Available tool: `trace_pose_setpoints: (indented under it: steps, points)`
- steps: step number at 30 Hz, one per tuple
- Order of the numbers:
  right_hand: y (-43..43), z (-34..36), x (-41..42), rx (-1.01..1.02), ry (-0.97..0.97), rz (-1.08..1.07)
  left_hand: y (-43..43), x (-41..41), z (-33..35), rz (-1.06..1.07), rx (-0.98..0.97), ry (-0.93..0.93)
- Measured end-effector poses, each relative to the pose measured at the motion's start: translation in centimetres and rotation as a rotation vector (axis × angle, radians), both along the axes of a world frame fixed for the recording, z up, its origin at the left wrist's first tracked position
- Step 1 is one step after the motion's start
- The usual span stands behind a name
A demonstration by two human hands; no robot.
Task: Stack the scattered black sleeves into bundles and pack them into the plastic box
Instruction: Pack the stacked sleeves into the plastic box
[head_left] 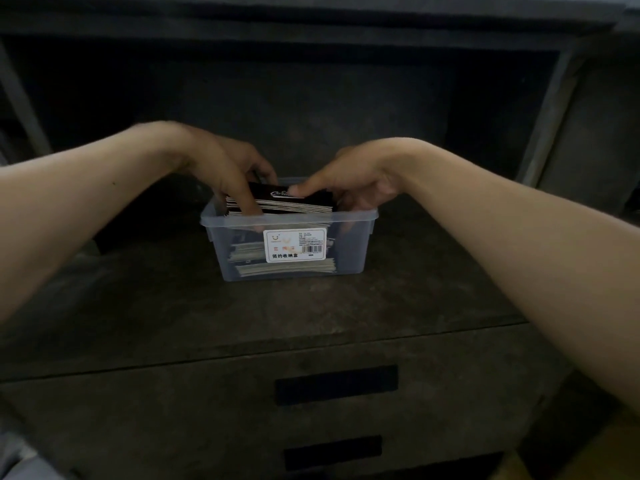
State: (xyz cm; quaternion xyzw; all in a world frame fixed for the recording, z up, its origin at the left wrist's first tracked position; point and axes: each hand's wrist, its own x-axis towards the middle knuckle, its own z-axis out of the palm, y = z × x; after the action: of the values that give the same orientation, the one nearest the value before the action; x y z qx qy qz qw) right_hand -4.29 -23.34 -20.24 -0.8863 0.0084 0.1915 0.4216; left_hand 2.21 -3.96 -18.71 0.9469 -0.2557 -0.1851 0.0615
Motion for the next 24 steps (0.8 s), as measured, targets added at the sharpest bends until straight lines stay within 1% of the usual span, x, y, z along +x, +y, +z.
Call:
trace_pose_setpoints:
  steps: [4, 6, 11, 13, 15, 17, 19, 20, 23, 24]
  points:
    - [0.4, -0.1, -0.4, -0.098, -0.072, -0.079, 0.2, -0.2, -0.2, -0.019, -0.034, -0.018]
    - [0.6, -0.3, -0.3, -0.152, -0.088, -0.103, 0.2, -0.2, -0.3, -0.022, -0.056, -0.017]
    - [1.3, -0.6, -0.4, -0.213, -0.118, -0.143, 0.4, -0.9, -0.3, -0.028, -0.128, -0.006]
    - [1.6, -0.7, -0.3, -0.249, -0.116, -0.154, 0.2, -1.4, -0.4, -0.036, -0.137, -0.032]
    - [2.1, -1.0, -0.6, -0.362, -0.127, -0.131, 0.1, -1.8, -0.7, -0.062, -0.102, -0.095]
    - [2.5, -1.3, -0.8, -0.555, -0.209, -0.078, 0.1, -1.9, -1.1, -0.083, -0.073, -0.115]
    - [2.9, -1.4, -1.0, -0.625, -0.261, -0.07, 0.3, -2.0, -1.6, -0.092, -0.07, -0.114]
    - [3.0, -1.4, -0.9, -0.592, -0.232, -0.074, 0.5, -2.0, -2.0, -0.1, -0.072, -0.13]
    - [2.9, -1.3, -0.4, -0.267, -0.021, -0.146, 1.0, -1.9, -3.2, -0.129, -0.103, -0.209]
    - [2.6, -1.2, -0.5, -0.216, 0.034, -0.14, 1.1, -1.9, -3.6, -0.139, -0.117, -0.222]
